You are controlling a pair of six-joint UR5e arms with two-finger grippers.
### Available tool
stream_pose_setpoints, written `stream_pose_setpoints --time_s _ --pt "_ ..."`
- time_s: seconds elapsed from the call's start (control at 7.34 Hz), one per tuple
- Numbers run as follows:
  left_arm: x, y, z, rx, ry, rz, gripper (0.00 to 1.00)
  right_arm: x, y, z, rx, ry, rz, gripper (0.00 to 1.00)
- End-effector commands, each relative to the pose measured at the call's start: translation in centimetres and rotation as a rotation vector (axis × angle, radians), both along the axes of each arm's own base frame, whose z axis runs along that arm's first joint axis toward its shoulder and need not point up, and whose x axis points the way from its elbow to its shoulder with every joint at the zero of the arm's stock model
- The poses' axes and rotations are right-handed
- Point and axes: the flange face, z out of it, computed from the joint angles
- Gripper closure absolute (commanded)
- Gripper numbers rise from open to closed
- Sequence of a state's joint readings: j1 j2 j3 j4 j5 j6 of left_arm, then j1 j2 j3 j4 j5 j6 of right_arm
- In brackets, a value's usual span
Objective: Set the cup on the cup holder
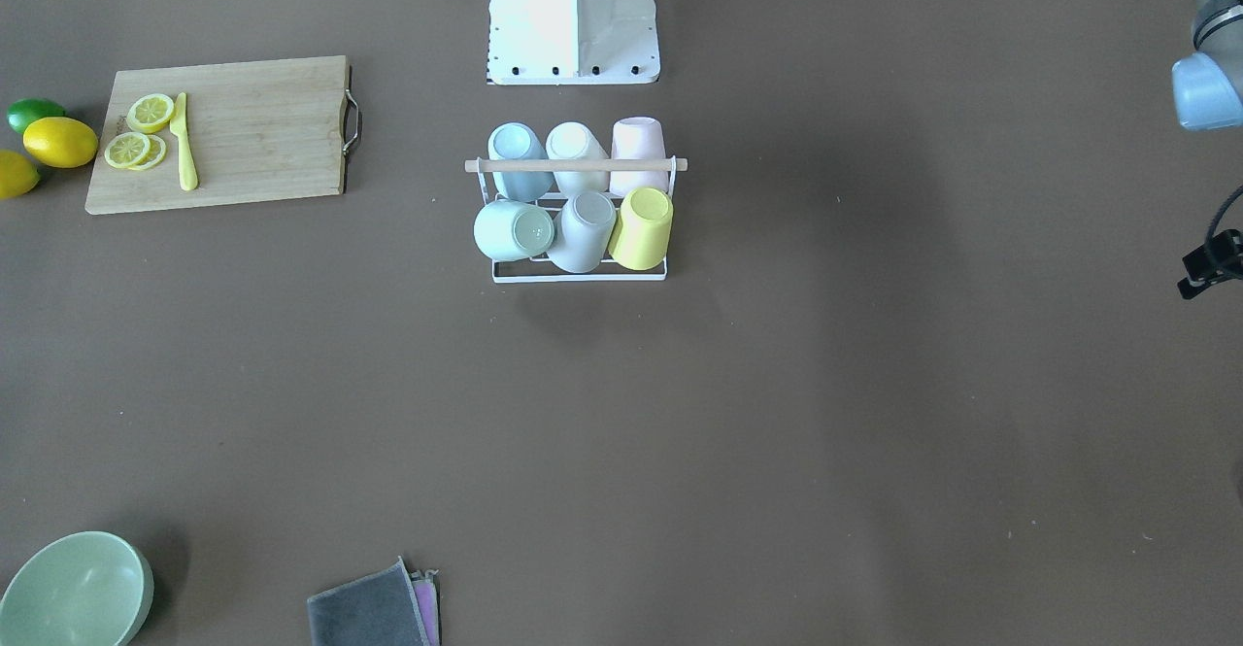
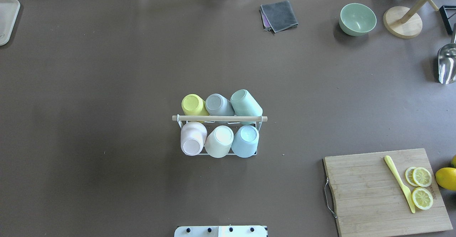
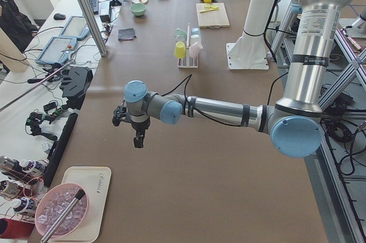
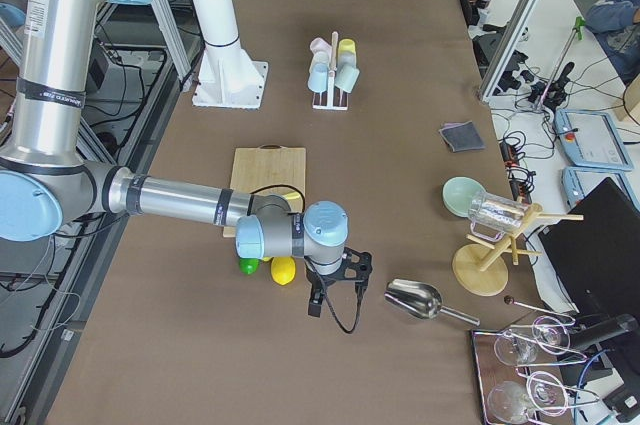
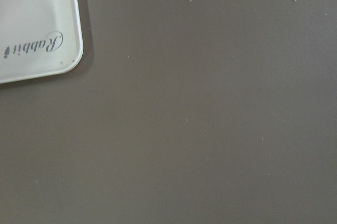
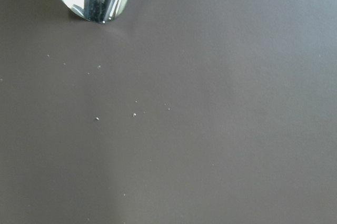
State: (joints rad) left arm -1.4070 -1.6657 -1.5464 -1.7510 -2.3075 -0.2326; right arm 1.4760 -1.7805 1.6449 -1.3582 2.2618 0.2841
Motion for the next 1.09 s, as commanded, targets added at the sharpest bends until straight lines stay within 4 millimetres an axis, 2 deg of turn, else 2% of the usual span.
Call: stream_pose_setpoints --time_s 0.0,0.14,0.27,0.68,0.82,0.95 --pt "-6.3 3.9 2.7 -0.029 0.083 -0.051 0.02 1.0 -0.5 -3.9 -0.027 -0.038 0.029 0.00" --pt "-8.3 5.9 4.1 -0.057 0.077 -0.090 0.02 1.0 -0.5 -4.8 -0.055 -0.035 0.031 0.00" --pt "-8.4 7.1 4.9 -0.079 0.063 -0.092 0.02 1.1 -0.5 -4.7 -0.053 -0.024 0.031 0.00" --pt "-8.5 7.9 6.2 -0.151 0.012 -0.027 0.02 1.1 -0.4 -4.6 -0.055 -0.023 0.031 0.00" --pt "-8.8 7.0 4.5 -0.220 -0.014 -0.021 0.02 1.1 -0.4 -4.5 -0.056 -0.022 0.031 0.00" --pt "-9.4 6.3 2.2 -0.194 -0.096 -0.015 0.02 1.1 -0.4 -4.4 -0.059 -0.022 0.032 0.00"
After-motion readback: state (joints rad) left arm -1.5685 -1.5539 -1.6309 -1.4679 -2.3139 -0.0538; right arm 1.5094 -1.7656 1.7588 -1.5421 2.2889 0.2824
